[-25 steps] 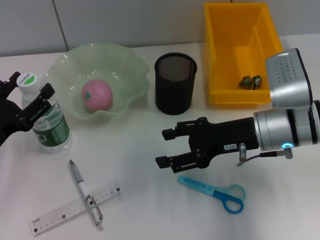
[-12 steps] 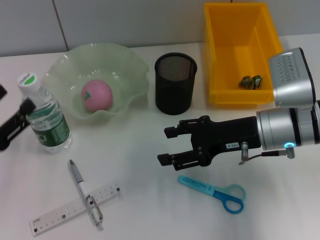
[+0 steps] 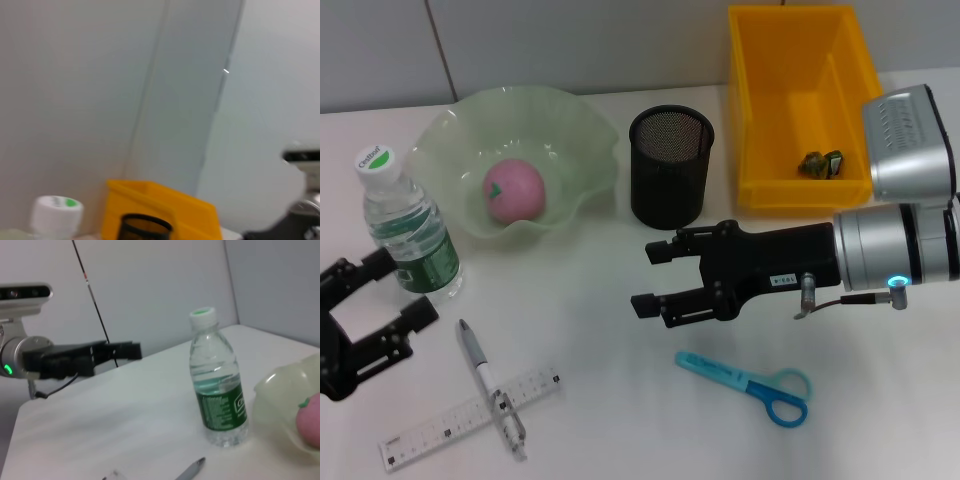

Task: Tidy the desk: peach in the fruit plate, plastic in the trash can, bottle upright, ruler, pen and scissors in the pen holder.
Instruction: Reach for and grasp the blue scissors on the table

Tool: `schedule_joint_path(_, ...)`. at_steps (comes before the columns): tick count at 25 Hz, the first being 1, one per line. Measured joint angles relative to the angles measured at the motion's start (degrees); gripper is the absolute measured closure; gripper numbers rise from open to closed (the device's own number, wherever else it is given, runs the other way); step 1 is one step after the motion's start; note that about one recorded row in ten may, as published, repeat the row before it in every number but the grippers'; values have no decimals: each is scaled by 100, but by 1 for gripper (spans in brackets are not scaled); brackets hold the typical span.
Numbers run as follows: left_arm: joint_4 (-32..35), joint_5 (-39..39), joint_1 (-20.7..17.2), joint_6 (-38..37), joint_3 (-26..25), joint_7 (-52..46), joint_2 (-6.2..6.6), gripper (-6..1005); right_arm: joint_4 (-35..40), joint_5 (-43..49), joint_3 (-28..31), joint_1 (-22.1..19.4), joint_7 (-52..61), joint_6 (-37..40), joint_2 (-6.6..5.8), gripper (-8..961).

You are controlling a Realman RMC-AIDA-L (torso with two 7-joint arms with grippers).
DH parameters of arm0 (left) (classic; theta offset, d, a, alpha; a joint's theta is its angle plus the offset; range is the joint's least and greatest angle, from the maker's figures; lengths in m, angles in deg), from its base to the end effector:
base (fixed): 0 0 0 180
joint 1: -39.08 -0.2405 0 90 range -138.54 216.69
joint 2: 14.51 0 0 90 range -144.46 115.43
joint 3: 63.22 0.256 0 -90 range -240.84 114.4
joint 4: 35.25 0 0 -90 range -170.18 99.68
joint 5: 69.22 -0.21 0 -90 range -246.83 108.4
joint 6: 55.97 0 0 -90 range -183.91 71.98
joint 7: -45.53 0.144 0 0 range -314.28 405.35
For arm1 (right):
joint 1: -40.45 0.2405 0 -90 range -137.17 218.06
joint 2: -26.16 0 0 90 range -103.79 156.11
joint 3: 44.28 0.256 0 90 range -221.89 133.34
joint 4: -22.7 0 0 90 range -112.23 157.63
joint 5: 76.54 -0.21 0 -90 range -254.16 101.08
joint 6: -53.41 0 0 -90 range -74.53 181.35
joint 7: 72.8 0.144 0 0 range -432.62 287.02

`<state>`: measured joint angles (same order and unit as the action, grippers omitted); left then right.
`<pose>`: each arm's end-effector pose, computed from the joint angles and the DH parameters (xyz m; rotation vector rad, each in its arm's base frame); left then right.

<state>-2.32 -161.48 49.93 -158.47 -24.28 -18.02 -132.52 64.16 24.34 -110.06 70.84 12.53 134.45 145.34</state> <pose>-0.3157 0.2310 0.0340 -2.3706 -0.5675 -1.1114 0.2162 0.3346 -0.0412 -2.8949 0.5404 0.6375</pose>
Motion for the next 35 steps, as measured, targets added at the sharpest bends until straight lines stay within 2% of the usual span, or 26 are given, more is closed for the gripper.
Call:
schedule_joint_path(7,444,-755,176,-59,0,-165,-13,183,29,-135,31,-8,-1,-1,0,184)
schedule_joint_path(8,575,-1058,318,-50,0,-223,-10,183,41,-146,31,-8,8,-2,0,184)
schedule_joint_path(15,825,-1635,610,-65,0,-281,-17,183,64,-148,31,-16,169,-3,-13,184)
schedule_joint_path(16,904,-2002,825,-77,13,-282,-22,182,64,-148,31,-16,169,-3,-13,184)
schedule_joint_path(17,908,-2042,858,-77,21,-278,-22,182,64,-139,31,-18,192,-7,-15,184)
schedule_joint_path(22,926,-2315,1091,-15,400,-32,-22,182,193,137,13,-22,637,-43,-48,184)
schedule_joint_path(25,915,-2322,1176,163,574,110,-29,181,721,499,-93,-59,1269,16,-37,184)
schedule_joint_path(27,901,-2326,1191,200,578,133,-29,181,1390,903,-336,-104,2013,116,-23,185)
schedule_joint_path(29,879,-2348,1217,241,588,162,-30,181,2389,1626,-772,-90,3239,331,-20,185)
schedule_joint_path(31,876,-2374,1227,252,607,177,-33,181,2673,1860,-902,-59,3622,432,-19,185)
schedule_joint_path(33,873,-2385,1235,291,645,177,-39,180,3393,2462,-1180,204,4669,857,-18,185)
schedule_joint_path(35,871,-2385,1237,316,645,172,-39,180,3504,2653,-1214,361,4996,1059,-18,185)
